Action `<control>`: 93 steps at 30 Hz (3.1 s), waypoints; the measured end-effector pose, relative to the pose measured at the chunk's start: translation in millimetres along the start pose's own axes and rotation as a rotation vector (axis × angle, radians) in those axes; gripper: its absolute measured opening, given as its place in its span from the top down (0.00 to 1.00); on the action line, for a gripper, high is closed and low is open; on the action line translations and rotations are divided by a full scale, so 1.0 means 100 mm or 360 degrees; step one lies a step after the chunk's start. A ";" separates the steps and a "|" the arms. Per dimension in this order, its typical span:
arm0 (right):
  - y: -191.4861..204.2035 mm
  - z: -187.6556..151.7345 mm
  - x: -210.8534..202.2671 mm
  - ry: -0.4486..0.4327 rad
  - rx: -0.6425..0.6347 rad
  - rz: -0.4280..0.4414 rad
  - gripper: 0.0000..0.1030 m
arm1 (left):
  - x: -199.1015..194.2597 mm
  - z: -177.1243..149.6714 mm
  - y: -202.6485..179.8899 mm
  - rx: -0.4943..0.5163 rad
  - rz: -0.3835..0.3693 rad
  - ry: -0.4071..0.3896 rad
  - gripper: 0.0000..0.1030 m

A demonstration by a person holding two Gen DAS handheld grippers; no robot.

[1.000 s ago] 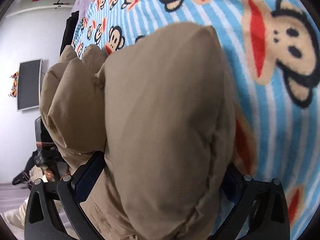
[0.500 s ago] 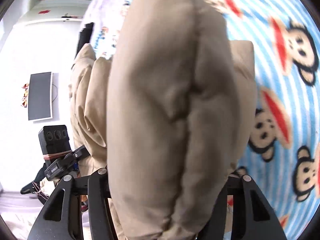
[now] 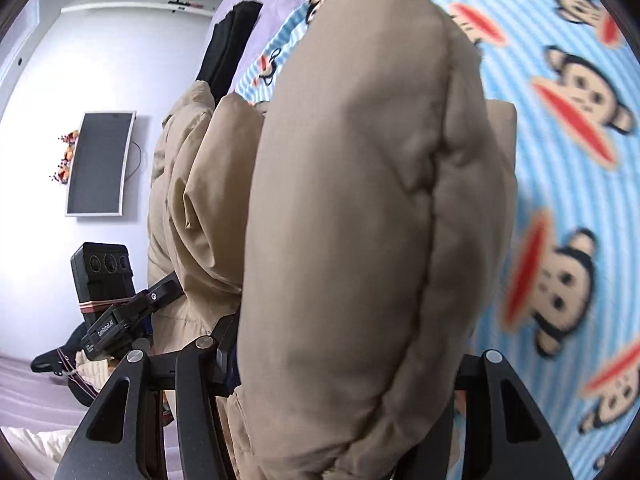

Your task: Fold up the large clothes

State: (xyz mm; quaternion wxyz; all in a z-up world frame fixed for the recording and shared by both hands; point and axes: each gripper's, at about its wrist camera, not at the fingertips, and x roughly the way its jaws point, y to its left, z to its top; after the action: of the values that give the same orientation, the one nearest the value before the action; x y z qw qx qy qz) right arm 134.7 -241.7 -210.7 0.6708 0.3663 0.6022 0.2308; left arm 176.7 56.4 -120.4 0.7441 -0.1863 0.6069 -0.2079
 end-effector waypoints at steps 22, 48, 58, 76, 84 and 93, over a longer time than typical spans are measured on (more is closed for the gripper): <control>0.89 0.33 0.03 -0.0343 -0.0172 -0.0545 0.70 | 0.38 -0.17 0.78 -0.0155 0.0230 -0.0068 0.07; 0.73 -0.24 -0.15 -0.0368 -0.0107 -0.0770 0.88 | 0.42 -0.01 0.49 0.0107 0.0590 -0.0248 0.05; 0.96 -0.91 -0.17 -0.0243 -0.0239 -0.0841 0.85 | -0.03 -0.23 0.41 0.0117 0.0629 -0.0262 0.05; 0.99 -1.26 -0.18 -0.0268 -0.0006 -0.0863 0.85 | -0.46 -0.88 0.43 0.0164 0.0652 -0.0140 0.05; 1.18 -1.32 -0.25 -0.0264 -0.0112 -0.0852 0.85 | -0.83 -1.10 0.34 0.0106 0.0699 -0.0237 0.05; 1.32 -1.57 -0.42 -0.0249 -0.0183 -0.0839 0.85 | -1.04 -1.51 0.10 0.0146 0.0829 -0.0278 0.00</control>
State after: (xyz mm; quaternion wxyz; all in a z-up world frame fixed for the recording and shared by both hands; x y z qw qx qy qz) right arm -8.6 -157.7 -83.4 0.7718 0.1749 0.6091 0.0531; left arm 11.3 116.4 -69.1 0.8297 -0.0075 0.5578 -0.0201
